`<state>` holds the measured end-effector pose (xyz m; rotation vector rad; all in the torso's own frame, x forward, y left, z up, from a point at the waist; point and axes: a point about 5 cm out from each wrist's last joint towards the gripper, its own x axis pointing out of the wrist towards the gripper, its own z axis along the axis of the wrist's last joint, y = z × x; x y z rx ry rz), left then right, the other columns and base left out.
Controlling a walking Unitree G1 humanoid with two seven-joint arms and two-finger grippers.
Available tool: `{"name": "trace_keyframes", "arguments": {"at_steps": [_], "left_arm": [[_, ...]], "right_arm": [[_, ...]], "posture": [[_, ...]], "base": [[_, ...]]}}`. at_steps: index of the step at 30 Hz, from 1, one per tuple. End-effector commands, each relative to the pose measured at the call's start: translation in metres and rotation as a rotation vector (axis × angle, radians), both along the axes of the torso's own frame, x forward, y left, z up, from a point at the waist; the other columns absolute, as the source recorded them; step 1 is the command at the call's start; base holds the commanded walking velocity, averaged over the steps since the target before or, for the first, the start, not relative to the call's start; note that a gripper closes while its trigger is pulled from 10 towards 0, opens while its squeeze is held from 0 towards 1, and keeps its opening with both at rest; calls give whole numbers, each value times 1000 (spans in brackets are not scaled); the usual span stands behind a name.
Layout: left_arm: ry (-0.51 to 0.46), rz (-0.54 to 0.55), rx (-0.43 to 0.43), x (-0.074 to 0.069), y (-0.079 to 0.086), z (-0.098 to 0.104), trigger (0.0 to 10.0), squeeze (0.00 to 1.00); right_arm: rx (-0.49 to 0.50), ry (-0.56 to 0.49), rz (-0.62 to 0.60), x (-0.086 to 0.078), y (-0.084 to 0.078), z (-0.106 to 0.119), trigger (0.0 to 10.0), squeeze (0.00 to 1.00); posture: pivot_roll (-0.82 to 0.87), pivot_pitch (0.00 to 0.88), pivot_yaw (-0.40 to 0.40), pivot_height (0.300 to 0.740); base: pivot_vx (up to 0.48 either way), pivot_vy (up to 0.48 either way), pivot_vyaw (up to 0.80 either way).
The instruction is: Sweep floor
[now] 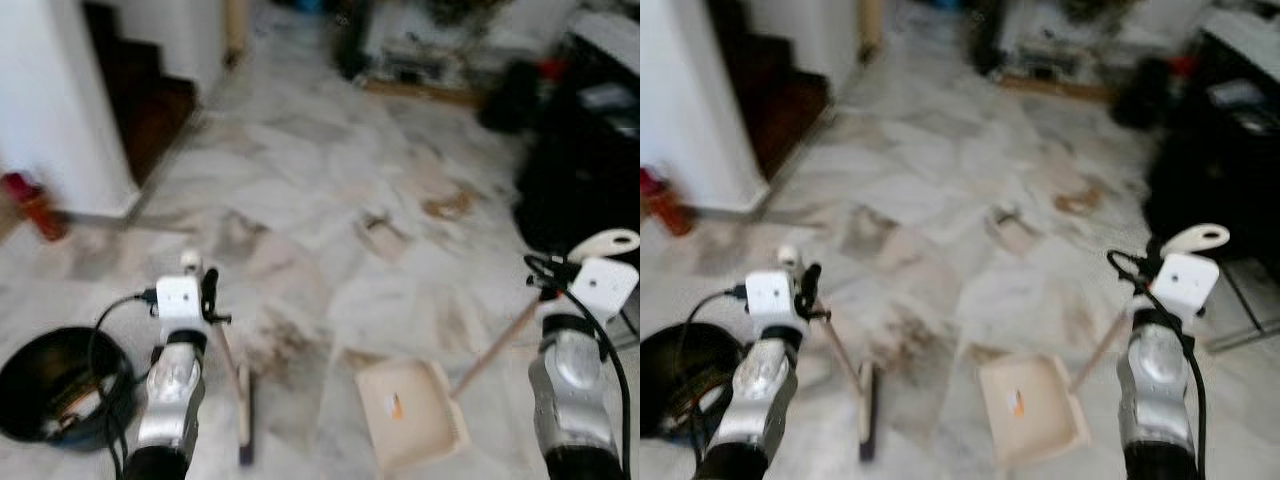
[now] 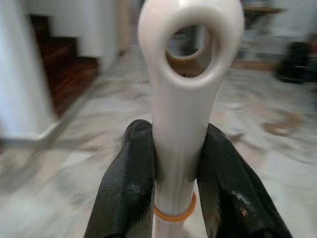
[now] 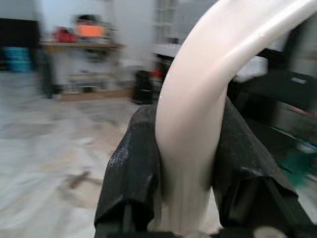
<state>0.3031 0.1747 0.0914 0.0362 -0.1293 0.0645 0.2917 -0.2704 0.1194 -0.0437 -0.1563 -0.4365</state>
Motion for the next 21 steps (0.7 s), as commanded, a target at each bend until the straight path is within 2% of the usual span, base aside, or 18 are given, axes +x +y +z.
{"name": "trace_keyframes", "arguments": {"at_steps": [1, 4, 6, 9, 12, 16, 21], "left_arm": [[-37, -15, 11, -2, -1, 8, 10000, 0], [-39, -6, 30, -2, 8, 11, 10000, 0], [-27, 7, 50, 0, 19, 12, 10000, 0], [-18, 17, 57, 3, 23, 11, 10000, 0], [-45, 45, 45, 10, 28, 22, 10000, 0], [-53, 35, 60, 18, 33, 30, 10000, 0], [-53, 25, 79, 23, 42, 36, 10000, 0]], "right_arm": [[-24, -52, 15, 4, 2, 15, 10000, 0], [-24, -51, 25, 8, 10, 13, 10000, 0], [10, -49, 40, 14, 20, 11, 10000, 0], [31, -29, 97, 20, 32, 7, 10000, 0], [66, -45, 105, 30, 42, 8, 10000, 0], [93, -71, 121, 40, 50, 14, 10000, 0], [136, -83, 71, 41, 50, 11, 10000, 0]], "posture": [[-30, 0, -67, 740], [-14, 0, -56, 740], [-9, 0, -43, 740], [29, 0, -41, 740], [56, 0, -34, 740], [79, 0, -8, 740], [55, 0, 49, 740]], "base": [[0, 0, 0], [0, 0, 0], [0, 0, 0], [0, 0, 0], [0, 0, 0], [0, 0, 0], [0, 0, 0]]}}
